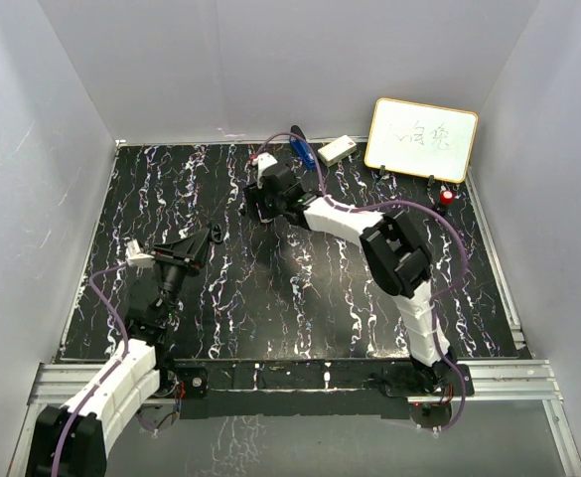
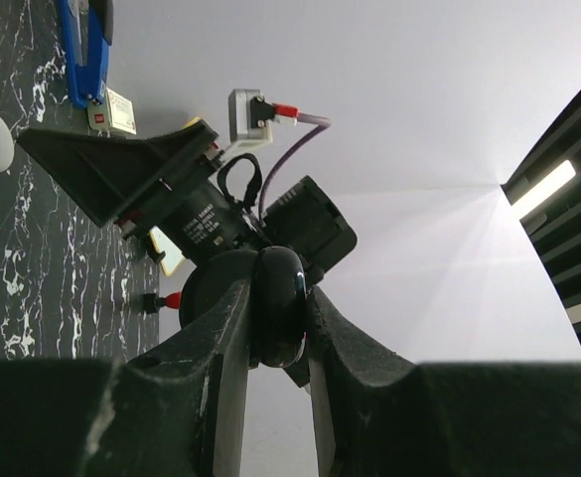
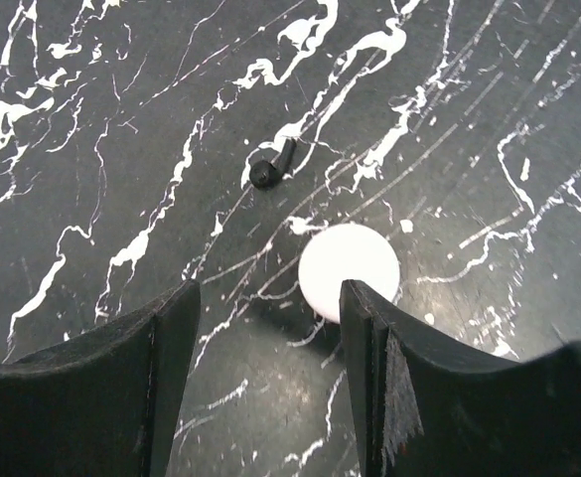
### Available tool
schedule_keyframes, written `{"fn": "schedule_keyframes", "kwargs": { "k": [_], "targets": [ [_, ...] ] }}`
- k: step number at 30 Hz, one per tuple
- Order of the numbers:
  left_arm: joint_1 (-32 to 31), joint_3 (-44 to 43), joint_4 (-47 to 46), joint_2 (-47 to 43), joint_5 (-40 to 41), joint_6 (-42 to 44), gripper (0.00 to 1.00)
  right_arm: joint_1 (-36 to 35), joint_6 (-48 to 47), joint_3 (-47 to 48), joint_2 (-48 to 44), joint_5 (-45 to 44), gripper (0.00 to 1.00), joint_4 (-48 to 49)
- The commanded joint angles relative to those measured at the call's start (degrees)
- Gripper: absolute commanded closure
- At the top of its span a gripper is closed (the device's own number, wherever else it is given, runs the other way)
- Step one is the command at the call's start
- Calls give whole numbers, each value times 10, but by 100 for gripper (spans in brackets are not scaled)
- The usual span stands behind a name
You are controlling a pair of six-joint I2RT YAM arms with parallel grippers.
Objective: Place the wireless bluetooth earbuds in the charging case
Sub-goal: Pick up the earbud from the center of the board.
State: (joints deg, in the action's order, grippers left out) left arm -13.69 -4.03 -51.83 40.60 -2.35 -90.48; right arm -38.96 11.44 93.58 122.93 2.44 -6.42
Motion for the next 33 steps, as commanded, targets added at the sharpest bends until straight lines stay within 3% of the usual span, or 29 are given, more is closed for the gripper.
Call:
{"fn": "schedule_keyframes", "kwargs": {
  "k": [1, 12, 33],
  "targets": [
    [4, 9, 66, -54, 14, 4, 100, -14, -45, 74, 34, -44, 44, 10],
    [5, 22, 70, -75, 6, -5, 100, -37, -70, 159, 131, -62, 44, 23],
    [5, 31, 34, -43, 3, -13, 100, -46, -75, 204, 192, -75, 51, 38]
  ]
}}
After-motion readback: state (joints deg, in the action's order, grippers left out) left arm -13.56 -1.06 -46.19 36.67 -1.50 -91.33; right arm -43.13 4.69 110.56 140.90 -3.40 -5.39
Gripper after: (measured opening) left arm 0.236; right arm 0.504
